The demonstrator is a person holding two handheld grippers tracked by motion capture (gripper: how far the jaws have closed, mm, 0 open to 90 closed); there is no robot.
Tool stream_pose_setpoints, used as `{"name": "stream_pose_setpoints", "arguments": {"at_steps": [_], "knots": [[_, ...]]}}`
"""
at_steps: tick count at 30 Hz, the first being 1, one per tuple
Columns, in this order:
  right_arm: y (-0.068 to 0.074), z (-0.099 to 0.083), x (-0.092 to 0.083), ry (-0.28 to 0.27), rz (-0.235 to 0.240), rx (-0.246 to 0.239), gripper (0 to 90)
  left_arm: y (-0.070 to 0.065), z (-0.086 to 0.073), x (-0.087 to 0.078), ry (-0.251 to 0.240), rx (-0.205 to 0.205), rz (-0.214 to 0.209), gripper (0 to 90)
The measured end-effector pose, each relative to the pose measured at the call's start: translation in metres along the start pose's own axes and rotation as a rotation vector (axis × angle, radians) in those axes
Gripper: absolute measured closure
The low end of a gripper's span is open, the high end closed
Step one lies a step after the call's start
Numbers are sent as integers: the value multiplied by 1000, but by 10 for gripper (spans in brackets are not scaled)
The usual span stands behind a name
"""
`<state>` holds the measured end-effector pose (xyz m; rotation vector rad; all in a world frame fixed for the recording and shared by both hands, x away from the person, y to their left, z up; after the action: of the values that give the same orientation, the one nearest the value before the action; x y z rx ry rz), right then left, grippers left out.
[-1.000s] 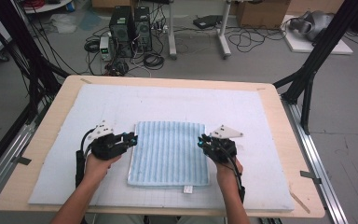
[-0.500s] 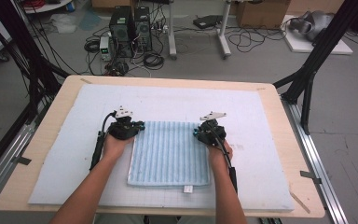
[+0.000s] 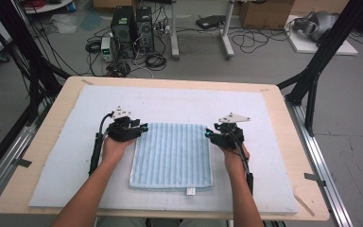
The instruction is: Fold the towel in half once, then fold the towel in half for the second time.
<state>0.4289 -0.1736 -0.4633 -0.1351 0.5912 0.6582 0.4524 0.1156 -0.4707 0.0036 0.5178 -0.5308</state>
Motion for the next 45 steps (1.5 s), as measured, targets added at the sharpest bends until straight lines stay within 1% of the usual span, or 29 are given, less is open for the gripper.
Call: {"name": "stream_pose_setpoints", "arguments": {"at_steps": [2, 3, 4, 5, 6, 7, 8, 9, 10, 11, 13, 14, 15, 16, 18, 21, 24, 27, 29, 31, 32, 33, 34, 37, 38, 39, 40, 43, 45], "knots": [[-1, 1, -8, -14, 5, -3, 496, -5, 4, -5, -23, -6, -33, 500], [0, 1, -11, -16, 8, -9, 472, -7, 6, -8, -28, -8, -47, 468], [1, 2, -14, -24, 19, -17, 438, -9, 7, -10, -30, -4, -65, 427], [2, 2, -17, -29, 29, -28, 401, -11, 8, -13, -34, -10, -92, 390], [4, 2, -20, -33, 41, -24, 358, -14, 10, -16, -44, -22, -108, 357], [6, 3, -22, -39, 56, -29, 317, -15, 12, -19, -54, -27, -113, 313], [8, 2, -25, -40, 61, -27, 267, -15, 13, -23, -68, -25, -112, 272], [8, 2, -28, -51, 51, -36, 219, -16, 14, -26, -81, -25, -116, 232], [8, 2, -31, -60, 44, -31, 188, -17, 15, -30, -92, -22, -130, 211], [8, 2, -35, -73, 48, -29, 166, -17, 16, -33, -105, -16, -143, 198], [8, 3, -42, -101, 52, -28, 115, -16, 15, -40, -118, -10, -154, 195], [9, 2, -46, -110, 55, -25, 115, -15, 15, -43, -121, -13, -155, 194], [9, 1, -49, -114, 63, -33, 115, -14, 14, -45, -122, -12, -151, 194], [9, 0, -51, -115, 63, -39, 115, -13, 14, -47, -120, -13, -156, 194], [8, -4, -53, -106, 60, -49, 115, -13, 13, -50, -123, -9, -154, 191], [7, -6, -55, -106, 67, -45, 115, -13, 14, -55, -144, -8, -159, 196], [6, -6, -56, -110, 68, -36, 115, -10, 10, -57, -130, -6, -149, 198], [6, -5, -56, -107, 60, -38, 115, -7, 11, -60, -136, -7, -142, 199], [7, -4, -54, -100, 61, -43, 115, -5, 13, -61, -143, -19, -137, 198], [7, -3, -52, -88, 55, -40, 115, -4, 15, -62, -150, -32, -146, 198], [6, -3, -50, -79, 43, -43, 115, -4, 16, -63, -157, -39, -153, 195], [6, -2, -47, -69, 38, -44, 115, -4, 17, -63, -159, -37, -157, 190], [6, -2, -45, -60, 37, -43, 115, -3, 17, -62, -157, -36, -154, 188], [6, -2, -38, -39, 43, -43, 115, 1, 18, -58, -155, -53, -136, 169], [6, -1, -37, -40, 43, -42, 115, 2, 19, -58, -163, -74, -140, 150], [6, 0, -36, -39, 46, -39, 115, 3, 20, -57, -168, -84, -145, 134], [5, 1, -35, -39, 49, -34, 115, 3, 20, -57, -172, -86, -145, 126], [3, 2, -34, -39, 57, -21, 115, 3, 21, -54, -162, -75, -149, 126], [1, 2, -33, -37, 57, -18, 115, 4, 25, -53, -168, -67, -150, 126]]}}
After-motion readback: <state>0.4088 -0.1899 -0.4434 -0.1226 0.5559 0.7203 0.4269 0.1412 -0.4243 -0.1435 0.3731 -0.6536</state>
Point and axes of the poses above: each handheld gripper's, and its own axes: x roughly forward along the jaws, z roughly out of its top, y roughly to its left, the point moved 9 cm from there along x, roughly forward along the jaws, and after that the axes turned 6 degrees about z, right-handed, at the moved point
